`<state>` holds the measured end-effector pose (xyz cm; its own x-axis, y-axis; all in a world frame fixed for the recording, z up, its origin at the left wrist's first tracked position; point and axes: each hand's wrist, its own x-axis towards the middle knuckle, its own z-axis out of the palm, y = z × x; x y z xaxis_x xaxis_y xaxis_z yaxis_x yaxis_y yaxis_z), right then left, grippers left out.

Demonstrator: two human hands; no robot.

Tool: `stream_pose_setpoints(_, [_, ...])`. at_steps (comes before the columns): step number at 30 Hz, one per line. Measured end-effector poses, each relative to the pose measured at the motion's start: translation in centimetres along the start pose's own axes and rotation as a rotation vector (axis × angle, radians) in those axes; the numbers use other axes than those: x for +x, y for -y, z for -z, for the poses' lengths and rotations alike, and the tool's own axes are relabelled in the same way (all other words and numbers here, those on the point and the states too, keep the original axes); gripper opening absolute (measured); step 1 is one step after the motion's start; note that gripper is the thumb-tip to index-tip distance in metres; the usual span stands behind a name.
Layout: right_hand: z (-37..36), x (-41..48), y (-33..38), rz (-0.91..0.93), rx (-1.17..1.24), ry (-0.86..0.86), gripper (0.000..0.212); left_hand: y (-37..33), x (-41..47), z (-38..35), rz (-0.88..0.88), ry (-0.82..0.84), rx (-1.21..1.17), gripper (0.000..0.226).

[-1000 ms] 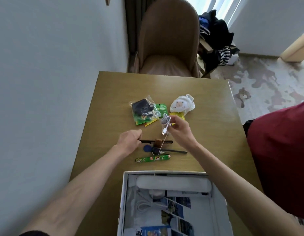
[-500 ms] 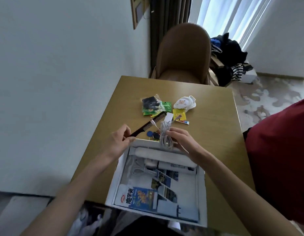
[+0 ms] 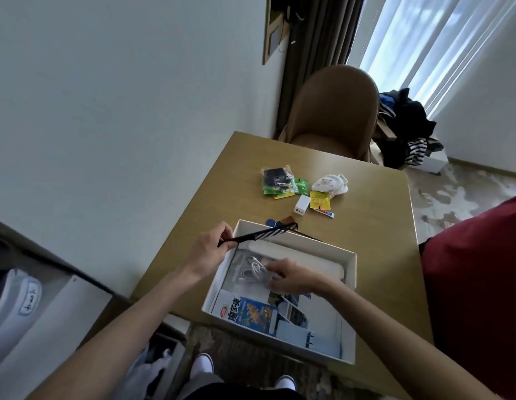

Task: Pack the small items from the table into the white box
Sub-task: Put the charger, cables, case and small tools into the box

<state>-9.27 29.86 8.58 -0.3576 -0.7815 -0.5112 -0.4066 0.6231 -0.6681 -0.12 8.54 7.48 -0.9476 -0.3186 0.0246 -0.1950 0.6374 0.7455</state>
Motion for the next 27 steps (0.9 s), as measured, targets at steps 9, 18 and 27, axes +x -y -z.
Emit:
stream_pose_setpoints(9, [-3.4,2.6,-0.5,0.051,-0.531,-0.422,0.026,1.6,0.8,-0.4,-0.087,0.101,-0.046,0.023])
stream_pose_setpoints(18, [-7.0,3.2,-1.2,0.155,-0.817,-0.445,0.035,3.0,0.7,-0.3,-0.065,0.131,-0.091,0.019])
stream_pose_setpoints(27, [-6.3,3.6,-1.2,-0.052,-0.581,-0.539,0.032,2.6,1.6,-0.8,-0.101,0.199,-0.109,0.019])
